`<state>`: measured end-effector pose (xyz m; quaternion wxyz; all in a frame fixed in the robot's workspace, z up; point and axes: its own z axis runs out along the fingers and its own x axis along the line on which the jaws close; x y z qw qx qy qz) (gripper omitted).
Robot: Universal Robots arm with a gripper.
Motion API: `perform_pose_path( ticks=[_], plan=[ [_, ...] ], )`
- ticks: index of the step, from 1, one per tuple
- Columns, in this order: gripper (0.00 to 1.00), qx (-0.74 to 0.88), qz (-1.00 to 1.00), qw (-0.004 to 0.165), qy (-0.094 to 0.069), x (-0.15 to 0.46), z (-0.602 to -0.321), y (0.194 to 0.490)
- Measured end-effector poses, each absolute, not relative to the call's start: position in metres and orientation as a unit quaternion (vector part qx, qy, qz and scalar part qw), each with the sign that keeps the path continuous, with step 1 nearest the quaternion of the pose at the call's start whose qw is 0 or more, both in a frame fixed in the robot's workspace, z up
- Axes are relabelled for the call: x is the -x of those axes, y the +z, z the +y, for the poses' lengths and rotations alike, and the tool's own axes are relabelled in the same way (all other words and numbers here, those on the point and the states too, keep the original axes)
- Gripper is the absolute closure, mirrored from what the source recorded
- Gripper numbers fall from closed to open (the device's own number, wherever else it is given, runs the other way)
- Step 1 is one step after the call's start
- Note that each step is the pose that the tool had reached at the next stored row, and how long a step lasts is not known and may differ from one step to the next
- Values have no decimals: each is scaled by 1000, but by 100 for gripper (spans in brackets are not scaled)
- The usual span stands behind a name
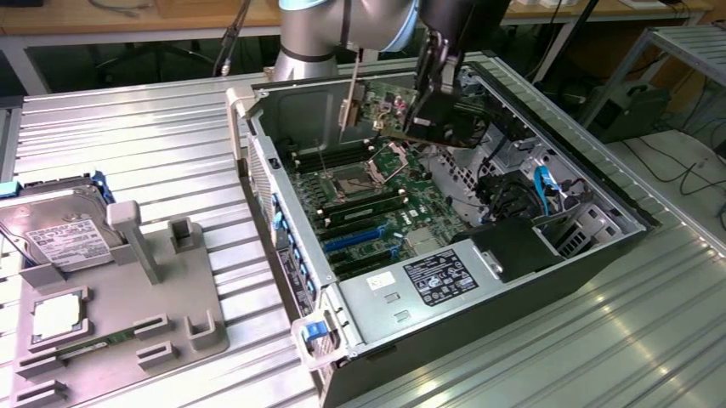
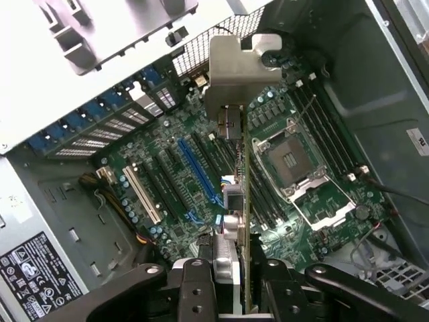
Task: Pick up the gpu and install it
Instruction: 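Insert the gpu into the slot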
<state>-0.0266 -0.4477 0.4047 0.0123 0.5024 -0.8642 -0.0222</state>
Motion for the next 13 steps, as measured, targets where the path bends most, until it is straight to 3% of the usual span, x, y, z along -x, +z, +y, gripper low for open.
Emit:
perform_pose_path(
  ticks=[13],
  plan=[
    [70,-610,-792,15,-20,26,-448,379]
  ],
)
